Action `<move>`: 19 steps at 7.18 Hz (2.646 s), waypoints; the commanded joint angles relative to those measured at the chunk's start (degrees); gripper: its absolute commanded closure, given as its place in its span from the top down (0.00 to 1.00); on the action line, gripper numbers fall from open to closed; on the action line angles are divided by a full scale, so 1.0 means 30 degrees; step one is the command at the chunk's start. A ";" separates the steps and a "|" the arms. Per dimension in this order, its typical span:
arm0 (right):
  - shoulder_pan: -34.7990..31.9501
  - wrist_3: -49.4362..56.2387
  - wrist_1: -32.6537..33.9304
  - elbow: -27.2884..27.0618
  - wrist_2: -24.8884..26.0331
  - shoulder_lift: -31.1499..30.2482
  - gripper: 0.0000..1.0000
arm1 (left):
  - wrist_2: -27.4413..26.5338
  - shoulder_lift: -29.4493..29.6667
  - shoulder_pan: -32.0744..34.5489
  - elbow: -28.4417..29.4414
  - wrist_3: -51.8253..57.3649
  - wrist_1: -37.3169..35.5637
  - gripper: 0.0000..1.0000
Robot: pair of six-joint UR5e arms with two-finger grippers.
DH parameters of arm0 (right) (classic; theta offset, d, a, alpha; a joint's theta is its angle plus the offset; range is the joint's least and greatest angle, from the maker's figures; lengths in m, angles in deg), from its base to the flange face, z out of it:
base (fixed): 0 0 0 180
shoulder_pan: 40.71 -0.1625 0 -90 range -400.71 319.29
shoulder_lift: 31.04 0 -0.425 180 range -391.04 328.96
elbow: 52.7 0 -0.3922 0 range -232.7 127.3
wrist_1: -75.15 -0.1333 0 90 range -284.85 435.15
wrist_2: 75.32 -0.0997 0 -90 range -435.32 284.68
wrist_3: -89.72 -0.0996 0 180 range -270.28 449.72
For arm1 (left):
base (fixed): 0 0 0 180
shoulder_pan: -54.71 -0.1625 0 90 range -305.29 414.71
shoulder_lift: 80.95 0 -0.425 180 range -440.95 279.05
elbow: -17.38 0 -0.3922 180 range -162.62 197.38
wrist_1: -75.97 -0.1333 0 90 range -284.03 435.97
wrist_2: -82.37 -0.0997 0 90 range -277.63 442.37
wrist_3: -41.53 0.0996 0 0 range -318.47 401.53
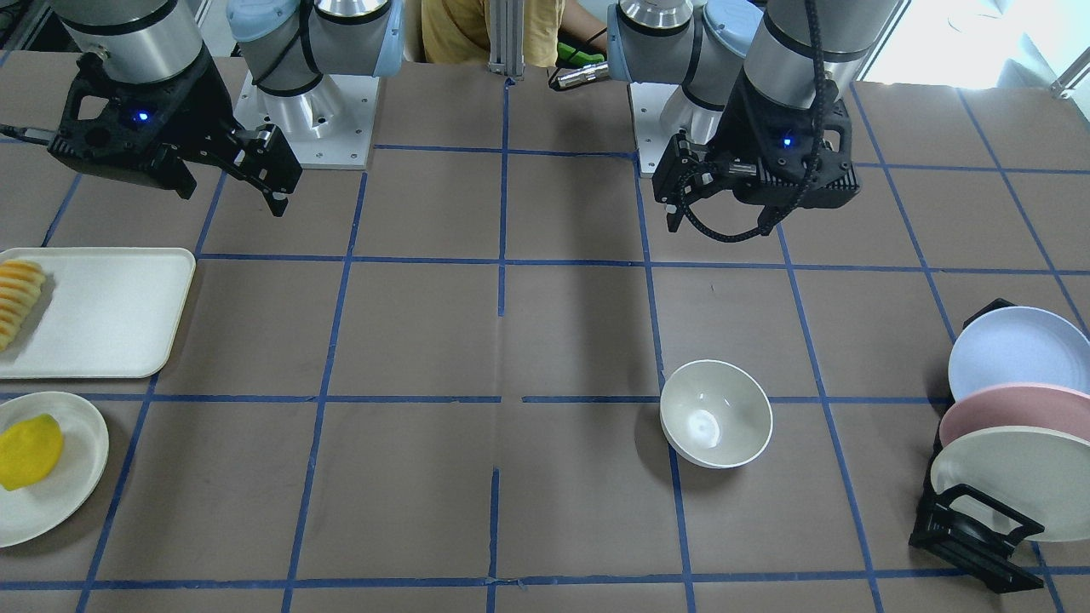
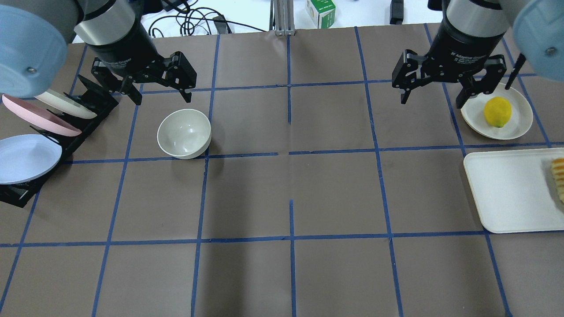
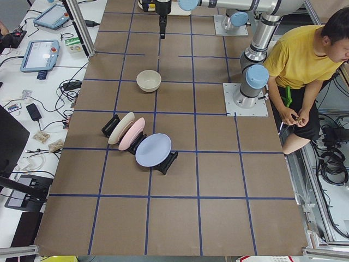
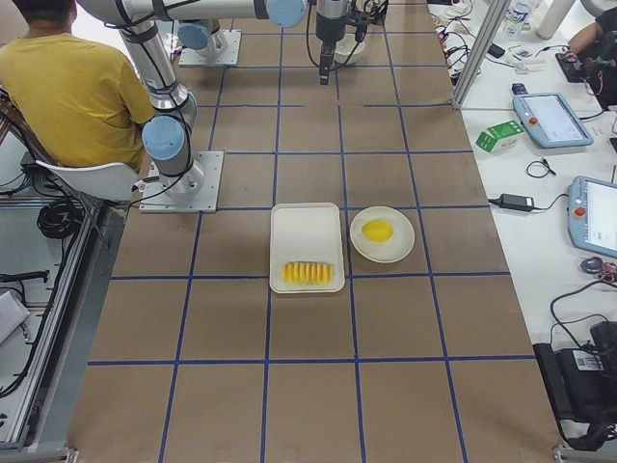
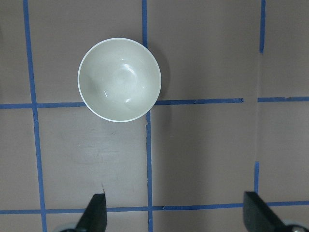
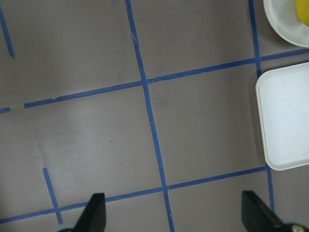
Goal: Place bowl and put lemon in it
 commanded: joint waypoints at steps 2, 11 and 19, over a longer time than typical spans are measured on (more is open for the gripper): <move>0.0005 -0.0005 0.0000 -0.0078 0.0137 -0.0075 1.00 | 0.0058 0.0387 -0.0319 -0.0097 0.0551 -0.0101 1.00; 0.0503 0.0724 0.3898 -0.0310 0.0341 0.1331 1.00 | 0.0379 0.7537 -0.4891 -0.3989 0.4982 -1.0267 0.98; 0.6794 0.9227 0.9679 -0.3828 0.0402 0.4928 1.00 | 0.1226 0.8096 -0.4863 -0.4962 0.4864 -1.1996 0.31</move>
